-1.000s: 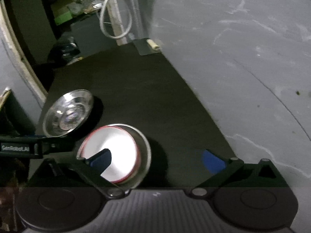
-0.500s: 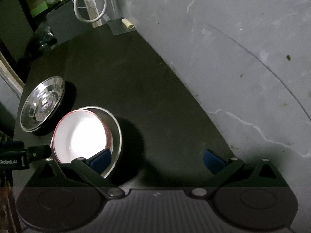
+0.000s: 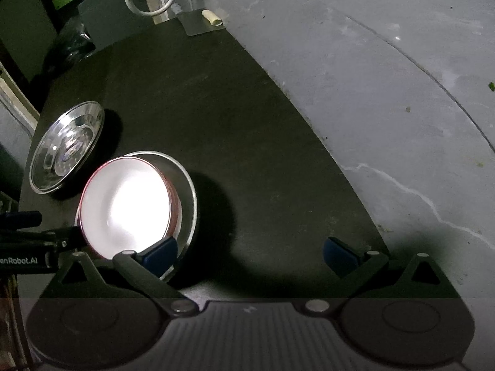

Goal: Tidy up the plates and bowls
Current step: 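Move both grippers to the rim of the nested bowl stack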

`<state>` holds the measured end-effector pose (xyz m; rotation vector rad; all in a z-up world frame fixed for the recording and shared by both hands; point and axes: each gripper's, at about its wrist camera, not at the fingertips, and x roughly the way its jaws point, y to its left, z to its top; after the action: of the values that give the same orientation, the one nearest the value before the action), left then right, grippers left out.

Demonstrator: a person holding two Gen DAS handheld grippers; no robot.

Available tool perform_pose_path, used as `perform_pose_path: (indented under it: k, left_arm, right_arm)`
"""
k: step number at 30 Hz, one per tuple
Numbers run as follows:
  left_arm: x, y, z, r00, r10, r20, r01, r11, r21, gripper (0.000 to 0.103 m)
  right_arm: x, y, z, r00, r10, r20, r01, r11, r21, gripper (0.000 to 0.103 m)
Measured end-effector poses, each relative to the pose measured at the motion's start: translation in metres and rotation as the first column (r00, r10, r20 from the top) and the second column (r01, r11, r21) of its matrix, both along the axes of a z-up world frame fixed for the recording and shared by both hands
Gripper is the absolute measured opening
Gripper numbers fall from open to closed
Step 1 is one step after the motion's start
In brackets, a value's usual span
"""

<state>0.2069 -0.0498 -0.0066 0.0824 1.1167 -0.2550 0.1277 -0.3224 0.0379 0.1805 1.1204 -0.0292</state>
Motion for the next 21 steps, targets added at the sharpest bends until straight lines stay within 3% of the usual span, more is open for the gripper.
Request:
perform_pose_path:
  k: [21]
  left_arm:
    - [0.0023,-0.0069,-0.0054,1.000,-0.026,-0.005,0.026,1.000,0.017,0.102]
  right_arm:
    - [0.0064,0.0055,-0.0070,0.999,0.028,-0.023,-0.029,0.999,-0.019,0.101]
